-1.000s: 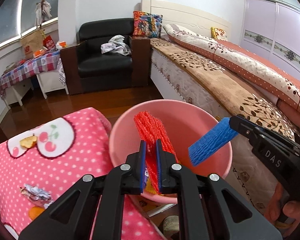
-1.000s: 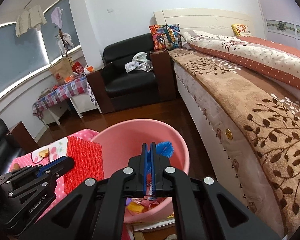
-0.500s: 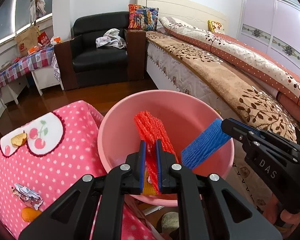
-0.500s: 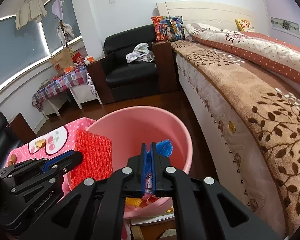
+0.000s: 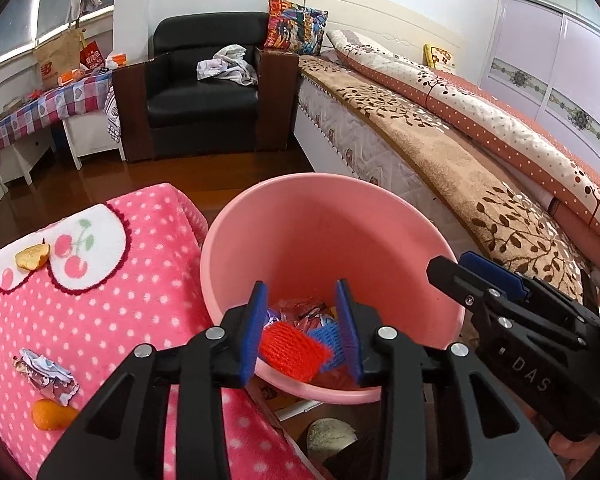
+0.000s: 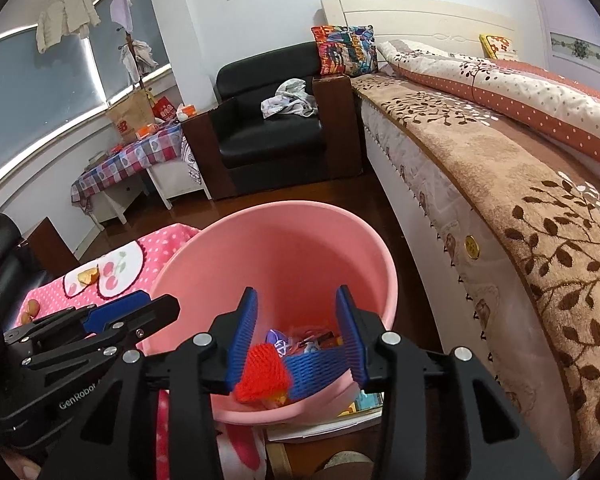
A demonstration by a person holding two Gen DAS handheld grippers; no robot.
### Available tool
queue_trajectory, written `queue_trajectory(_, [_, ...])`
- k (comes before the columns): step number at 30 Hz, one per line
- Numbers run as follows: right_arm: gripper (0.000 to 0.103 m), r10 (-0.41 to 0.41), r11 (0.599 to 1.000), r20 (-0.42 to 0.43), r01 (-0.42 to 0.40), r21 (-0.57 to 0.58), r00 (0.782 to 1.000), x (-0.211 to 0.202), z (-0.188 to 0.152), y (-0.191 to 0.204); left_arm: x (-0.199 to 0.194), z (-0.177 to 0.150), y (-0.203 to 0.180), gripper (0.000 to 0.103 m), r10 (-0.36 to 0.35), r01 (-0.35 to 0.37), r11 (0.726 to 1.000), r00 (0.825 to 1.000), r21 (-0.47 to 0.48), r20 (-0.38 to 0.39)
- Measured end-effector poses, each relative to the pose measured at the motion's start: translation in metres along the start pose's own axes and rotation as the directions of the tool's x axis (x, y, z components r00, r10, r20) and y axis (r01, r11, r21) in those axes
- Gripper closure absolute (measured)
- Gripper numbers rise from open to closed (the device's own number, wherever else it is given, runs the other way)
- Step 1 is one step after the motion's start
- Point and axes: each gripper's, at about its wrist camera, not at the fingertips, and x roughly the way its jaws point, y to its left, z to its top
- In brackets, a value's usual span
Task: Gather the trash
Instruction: 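Move both grippers back over the table, then grasp the silver foil wrapper with the right gripper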
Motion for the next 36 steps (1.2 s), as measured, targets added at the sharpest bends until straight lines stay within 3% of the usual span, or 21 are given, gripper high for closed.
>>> queue_trajectory(14, [0.055, 0.119, 0.991, 0.004, -0.119, -0.055, 0.993, -0.028, -0.017, 0.044, -0.056, -0.025, 0.027, 0.068, 0.054, -0.053, 0.998, 0.998, -0.032, 0.034])
queue_trajectory(22, [0.055, 0.186, 0.977, -0.039, -0.189, -0.095, 0.982, -0.030, -0.034, 0.083, -0.092, -0.048, 0.055, 0.068, 0.139, -0.138, 0.990, 0.989, -0.026, 0.051])
queue_trajectory(36, [0.055, 0.263, 0.941, -0.138, -0.285, -0.180, 0.955, -0.013, -0.049, 0.149, -0.118, -0.089, 0.109, 0.068, 0.200, -0.198, 0.977, 0.980, -0.077, 0.015])
